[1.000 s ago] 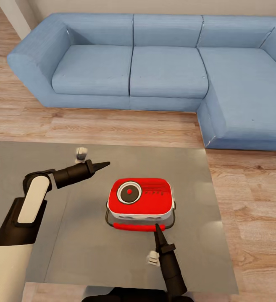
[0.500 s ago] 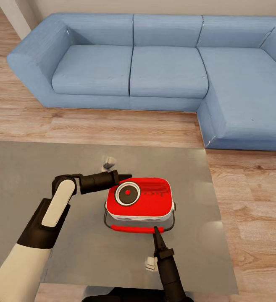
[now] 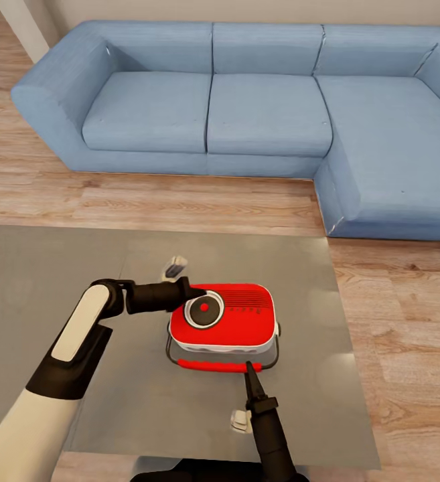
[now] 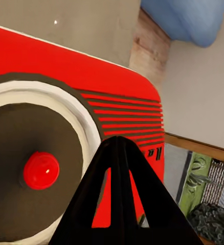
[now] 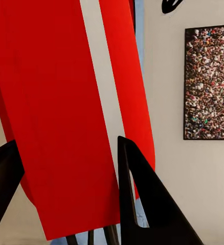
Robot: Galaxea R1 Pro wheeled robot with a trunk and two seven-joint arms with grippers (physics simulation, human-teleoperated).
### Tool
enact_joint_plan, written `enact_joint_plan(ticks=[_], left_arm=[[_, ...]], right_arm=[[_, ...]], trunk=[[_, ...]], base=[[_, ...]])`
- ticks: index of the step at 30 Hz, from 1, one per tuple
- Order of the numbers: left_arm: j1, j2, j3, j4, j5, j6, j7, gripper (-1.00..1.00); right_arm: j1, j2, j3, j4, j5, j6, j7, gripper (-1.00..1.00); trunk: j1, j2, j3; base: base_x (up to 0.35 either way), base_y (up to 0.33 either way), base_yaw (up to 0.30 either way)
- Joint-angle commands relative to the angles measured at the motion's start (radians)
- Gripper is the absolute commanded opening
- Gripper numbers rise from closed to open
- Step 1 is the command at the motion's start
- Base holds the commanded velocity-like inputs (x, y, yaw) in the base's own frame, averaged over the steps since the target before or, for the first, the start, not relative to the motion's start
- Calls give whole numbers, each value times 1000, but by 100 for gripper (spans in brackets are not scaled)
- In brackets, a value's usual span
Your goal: Turn on the radio receiver that's on the table in the living room.
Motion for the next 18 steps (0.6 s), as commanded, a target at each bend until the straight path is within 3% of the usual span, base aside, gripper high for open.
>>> enact_joint_plan(ticks=[1, 12, 18], left_arm=[[0, 1, 0, -1, 8, 0, 7, -100], [0, 2, -23, 0, 20, 0, 39, -100], [0, -3, -22, 0, 22, 0, 162, -100]], right_arm=[[0, -1, 1, -2, 7, 4, 0, -100], [0, -4, 1, -7, 9, 4, -3, -100], [0, -3, 1, 0, 8, 10, -3, -100]], trunk=[[0, 0, 0], [0, 0, 0], [0, 0, 0]], base=[[0, 0, 0], [0, 0, 0], [0, 0, 0]])
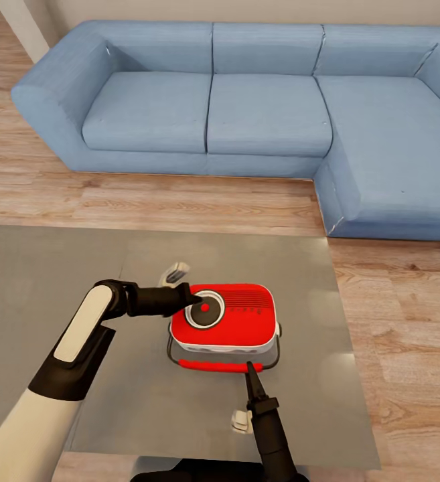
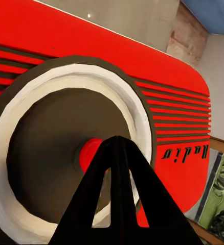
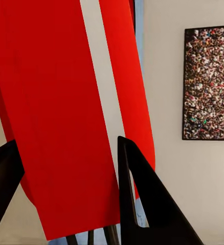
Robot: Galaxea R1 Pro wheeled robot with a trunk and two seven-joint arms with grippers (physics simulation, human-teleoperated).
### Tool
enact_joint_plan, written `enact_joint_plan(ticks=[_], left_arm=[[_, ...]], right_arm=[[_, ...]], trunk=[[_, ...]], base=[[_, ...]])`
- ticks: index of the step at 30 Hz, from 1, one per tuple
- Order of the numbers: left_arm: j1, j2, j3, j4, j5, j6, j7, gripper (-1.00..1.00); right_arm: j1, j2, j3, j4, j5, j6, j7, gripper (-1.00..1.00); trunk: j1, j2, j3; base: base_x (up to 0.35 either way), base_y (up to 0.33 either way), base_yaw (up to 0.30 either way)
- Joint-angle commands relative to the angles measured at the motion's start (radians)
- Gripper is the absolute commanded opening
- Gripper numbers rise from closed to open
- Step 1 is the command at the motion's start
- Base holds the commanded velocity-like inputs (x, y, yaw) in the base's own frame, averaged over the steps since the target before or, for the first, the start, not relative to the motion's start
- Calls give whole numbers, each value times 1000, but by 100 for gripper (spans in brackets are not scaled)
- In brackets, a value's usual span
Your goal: Turn on the radio receiver that's on the table in the living room.
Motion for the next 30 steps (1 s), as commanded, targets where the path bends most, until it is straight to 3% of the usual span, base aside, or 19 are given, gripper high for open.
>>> enact_joint_plan(ticks=[1, 11, 16, 30], left_arm=[[0, -1, 0, 0, 1, 0, 8, -100], [0, -18, 1, 8, 20, 0, 21, -100], [0, -72, 0, 34, 17, 0, 26, -100], [-1, -71, 1, 37, 20, 0, 23, -100]], right_arm=[[0, 0, 1, -1, 7, 8, 0, -100], [0, 3, 5, 0, 8, 16, -1, -100], [0, 1, 73, -1, 7, 62, -24, -100], [0, -6, 76, 1, -8, 61, -14, -100]], trunk=[[0, 0, 0], [0, 0, 0], [0, 0, 0], [0, 0, 0]], base=[[0, 0, 0], [0, 0, 0], [0, 0, 0], [0, 0, 0]])
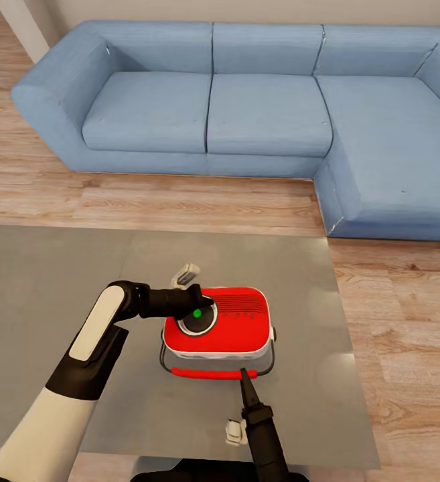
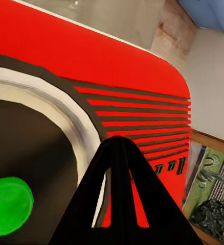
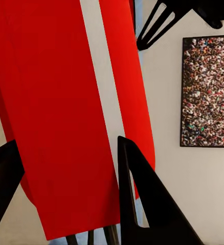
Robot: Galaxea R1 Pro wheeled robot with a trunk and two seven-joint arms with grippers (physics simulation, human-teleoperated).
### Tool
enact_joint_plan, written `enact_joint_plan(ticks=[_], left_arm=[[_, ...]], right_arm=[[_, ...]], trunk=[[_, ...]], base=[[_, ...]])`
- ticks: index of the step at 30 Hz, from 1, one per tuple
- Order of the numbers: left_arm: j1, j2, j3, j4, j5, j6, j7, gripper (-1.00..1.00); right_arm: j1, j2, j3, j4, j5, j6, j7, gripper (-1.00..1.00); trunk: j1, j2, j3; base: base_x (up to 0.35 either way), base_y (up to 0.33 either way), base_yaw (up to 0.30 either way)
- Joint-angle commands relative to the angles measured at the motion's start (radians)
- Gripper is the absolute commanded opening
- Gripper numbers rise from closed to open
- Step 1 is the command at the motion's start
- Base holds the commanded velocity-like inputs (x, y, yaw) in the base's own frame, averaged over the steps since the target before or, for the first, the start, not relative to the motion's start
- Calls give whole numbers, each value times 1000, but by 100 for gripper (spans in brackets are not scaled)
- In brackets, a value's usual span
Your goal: Turn on the radio receiver that's on the table in the living room.
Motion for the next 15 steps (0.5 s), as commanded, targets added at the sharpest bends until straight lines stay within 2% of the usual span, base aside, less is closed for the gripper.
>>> enact_joint_plan(ticks=[1, 6, 8, 9, 11, 12, 15], left_arm=[[0, -1, 0, -1, 0, 0, -3, -100], [-1, -4, 1, -24, 2, 0, -18, -100], [-1, -4, 1, -31, 2, 0, -54, -100], [-1, 0, 1, -33, 1, 0, -106, -100], [-1, 6, 1, -34, -1, 0, -169, -100], [-1, 9, 1, -35, -2, 0, -198, -100], [-1, 12, 1, -36, -2, 0, -222, -100]], right_arm=[[0, 0, -1, -1, 4, 4, 7, -100], [0, -2, -8, -8, -98, -6, 72, -100], [0, -3, -8, -11, -134, -17, 98, -100], [0, -4, -12, -13, -149, -22, 119, -100], [0, -5, -30, -15, -158, -28, 146, -100], [0, -5, -52, -18, -161, -30, 166, -100], [0, -7, -79, -30, -164, -46, 196, -100]], trunk=[[0, 0, 0], [0, 0, 0], [0, 0, 0], [0, 0, 0], [0, 0, 0], [0, 0, 0], [0, 0, 0]], base=[[0, 0, 0], [0, 0, 0], [0, 0, 0], [0, 0, 0], [0, 0, 0], [0, 0, 0], [0, 0, 0]])
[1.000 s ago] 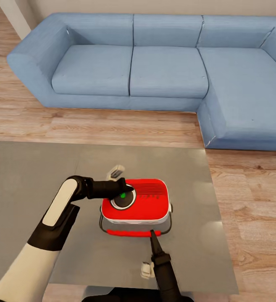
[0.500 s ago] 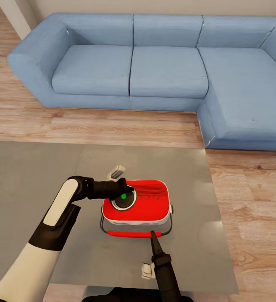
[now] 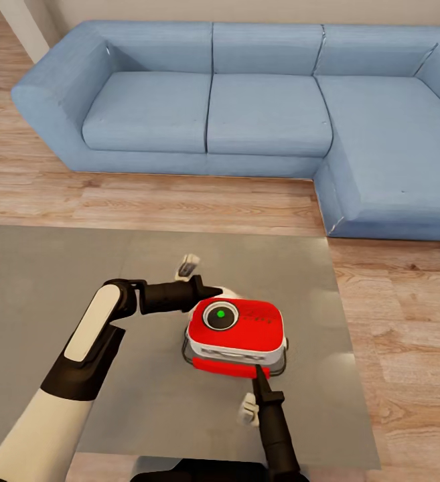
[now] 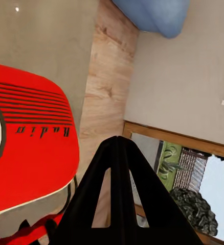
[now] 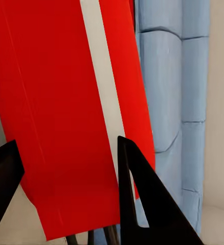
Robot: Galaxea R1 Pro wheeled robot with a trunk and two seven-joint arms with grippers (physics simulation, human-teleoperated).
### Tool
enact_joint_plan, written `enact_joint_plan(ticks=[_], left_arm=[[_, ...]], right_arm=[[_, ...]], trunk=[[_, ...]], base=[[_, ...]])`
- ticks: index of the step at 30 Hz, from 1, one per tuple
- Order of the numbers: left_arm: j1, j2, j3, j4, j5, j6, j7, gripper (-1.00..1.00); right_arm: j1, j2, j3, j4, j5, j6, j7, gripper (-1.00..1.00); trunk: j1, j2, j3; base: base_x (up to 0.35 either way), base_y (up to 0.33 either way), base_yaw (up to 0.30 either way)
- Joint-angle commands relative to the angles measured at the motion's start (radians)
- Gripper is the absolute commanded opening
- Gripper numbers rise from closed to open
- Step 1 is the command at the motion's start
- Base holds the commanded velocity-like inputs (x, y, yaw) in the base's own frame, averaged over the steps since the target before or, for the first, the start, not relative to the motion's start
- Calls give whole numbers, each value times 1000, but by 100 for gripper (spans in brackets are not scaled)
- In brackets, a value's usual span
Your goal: Turn on the radio receiver that's on the table in the living room.
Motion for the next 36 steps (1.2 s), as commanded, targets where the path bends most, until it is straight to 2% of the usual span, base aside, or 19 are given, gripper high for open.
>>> enact_joint_plan(ticks=[1, 4, 7, 9, 10, 11, 12, 13, 15, 16, 18, 21, 24, 27, 28, 30, 34, 35, 36], left_arm=[[0, 0, 0, 0, 0, 0, -3, -100], [0, 1, 0, 0, 0, 0, -6, -100], [0, 1, 0, 0, 0, 0, -7, -100], [0, 2, 1, 0, 0, 0, -7, -100], [0, 2, 1, 0, -1, 0, -7, -100], [0, 2, 1, 0, -1, 0, -7, -100], [0, 4, 3, 0, -3, 0, -8, -100], [0, 8, 3, 1, -7, 0, -8, -100], [0, 17, 4, 1, -9, 0, -9, -100], [0, 35, 4, 5, -12, -3, -33, -100], [0, 45, 4, 8, -15, -4, -47, -100], [0, 58, 5, 14, -25, -5, -55, -100], [1, 61, 6, 17, -39, -5, -56, -100], [1, 64, 6, 29, -79, -6, -56, -100], [1, 63, 6, 34, -97, -7, -57, -100], [1, 59, 4, 69, -162, -10, -59, -100], [2, 57, 2, 100, -188, -12, -60, -100], [2, 57, 1, 105, -191, -13, -60, -100], [2, 57, 1, 106, -192, -13, -60, -100]], right_arm=[[0, -3, -7, -8, 5, -4, 9, -100], [0, -10, -35, -48, 5, -12, 47, -100], [0, -24, -95, -135, 5, -17, 152, -100], [0, -30, -159, -214, 5, -19, 260, -100], [0, -33, -213, -272, 5, -20, 350, -100], [0, -33, -231, -288, 5, -20, 378, -100], [0, -32, -296, -339, 5, -21, 477, -100], [0, -31, -336, -361, 6, -26, 527, -100], [1, -31, -378, -376, 6, -40, 561, -100], [-2, -30, -452, -384, 5, -52, 618, -100], [-28, -30, -506, -387, 5, -56, 679, -100], [-111, -30, -606, -388, -14, -62, 812, -100], [-198, -30, -683, -389, -73, -64, 914, -100], [-326, -35, -792, -388, -157, -55, 1072, -100], [-372, -36, -834, -388, -176, -49, 1136, -100], [-538, -40, -974, -387, -208, 56, 1399, -100], [-660, -55, -1032, -380, -218, 201, 1611, -100], [-689, -57, -1044, -376, -219, 279, 1709, -100], [-696, -56, -1047, -374, -220, 318, 1750, -100]], trunk=[[0, 0, 0], [0, 0, 0], [0, 0, 0], [0, 0, 0], [0, 0, 0], [0, 0, 0], [0, 0, 0], [0, 0, 0], [0, 0, 0], [0, 0, 0], [0, 0, 0], [0, 0, 0], [0, 0, 0], [0, 0, 0], [0, 0, 0], [0, 0, 0], [0, 0, 0], [0, 0, 0], [0, 0, 0]], base=[[0, 0, 0], [0, 0, 0], [0, 0, 0], [0, 0, 0], [0, 0, 0], [0, 0, 0], [0, 0, 0], [0, 0, 0], [0, 0, 0], [0, 0, 0], [0, 0, 0], [0, 0, 0], [0, 0, 0], [0, 0, 0], [0, 0, 0], [0, 0, 0], [0, 0, 0], [0, 0, 0], [0, 0, 0]])
